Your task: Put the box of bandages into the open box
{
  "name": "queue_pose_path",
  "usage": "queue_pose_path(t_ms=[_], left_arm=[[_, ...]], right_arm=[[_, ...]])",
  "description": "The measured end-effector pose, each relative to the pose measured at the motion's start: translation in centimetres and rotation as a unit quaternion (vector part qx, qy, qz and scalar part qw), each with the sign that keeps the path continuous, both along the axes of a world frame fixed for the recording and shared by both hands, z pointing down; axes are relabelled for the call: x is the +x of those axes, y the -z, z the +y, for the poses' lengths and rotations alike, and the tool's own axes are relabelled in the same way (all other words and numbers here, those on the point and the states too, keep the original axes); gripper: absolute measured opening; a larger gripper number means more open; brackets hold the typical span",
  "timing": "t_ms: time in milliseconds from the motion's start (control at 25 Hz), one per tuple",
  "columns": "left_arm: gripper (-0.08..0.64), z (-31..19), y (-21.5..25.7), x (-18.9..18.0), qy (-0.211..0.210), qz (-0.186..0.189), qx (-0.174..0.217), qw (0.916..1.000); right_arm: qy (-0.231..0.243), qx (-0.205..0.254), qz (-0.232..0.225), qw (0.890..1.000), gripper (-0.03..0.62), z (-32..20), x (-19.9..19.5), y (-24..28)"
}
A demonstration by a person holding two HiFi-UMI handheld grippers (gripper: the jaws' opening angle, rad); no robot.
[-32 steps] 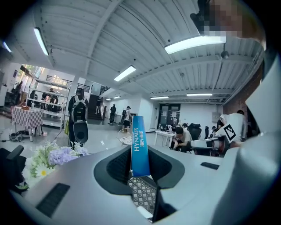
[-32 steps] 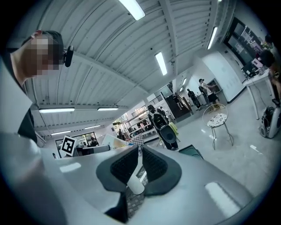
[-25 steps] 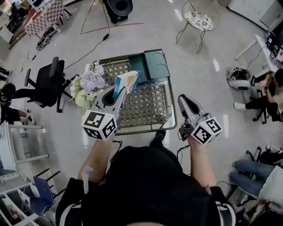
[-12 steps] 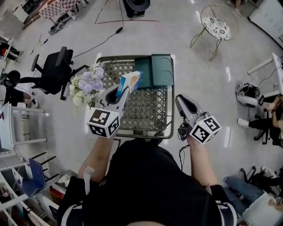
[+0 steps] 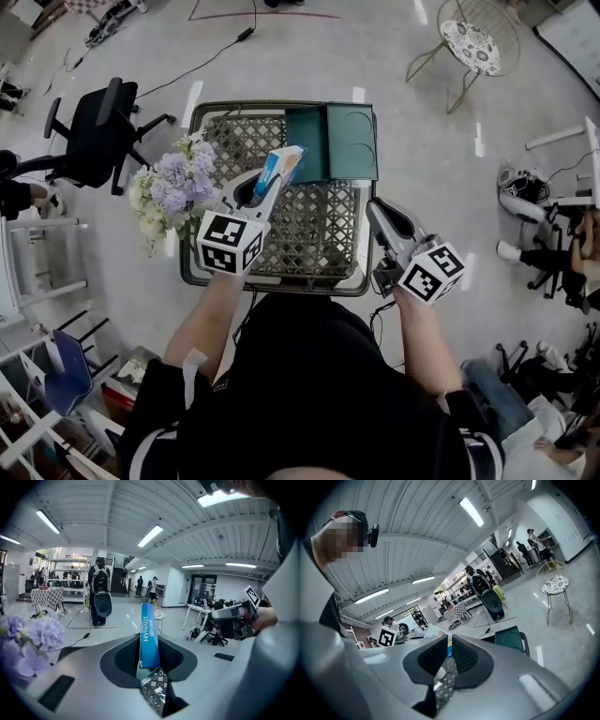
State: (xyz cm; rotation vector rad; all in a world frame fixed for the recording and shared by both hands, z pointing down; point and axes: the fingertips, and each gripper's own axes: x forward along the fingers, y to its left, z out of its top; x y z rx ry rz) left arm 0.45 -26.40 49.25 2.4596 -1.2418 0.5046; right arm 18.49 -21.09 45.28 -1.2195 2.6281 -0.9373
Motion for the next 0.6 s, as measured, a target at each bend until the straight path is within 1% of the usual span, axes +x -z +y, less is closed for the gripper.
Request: queue_pose_path(t_ms=[160,280,440,600], left_arm=[[0.086,-1.8,-3.1,0.8,-0.013,0.001,-0.026,0.9996],[0.087,-2.7,-5.3,1.6,-0.028,-0.01,-0.038,0.9988],[0.087,-3.9,-8.5,2.6,-0.049,-0.04,-0.05,0.9968],[0.087,-4.9,-11.9,3.7,-0.077,-0.086,-0.054,0.9919]], right_arm=[[-0.004,-0.027,0.006,1.0,0.038,-1.2,-0.2,-2.2],[-0.013,-0.042,0.006,0.999,0.038,-1.7,0.1,-3.6],[-0.022,-0.061,0.006,0.998,0.038,-2.0,0.7,-5.4],[-0.034,-0.076,0.007,0.996,0.038,-2.2,1.8,-6.9]])
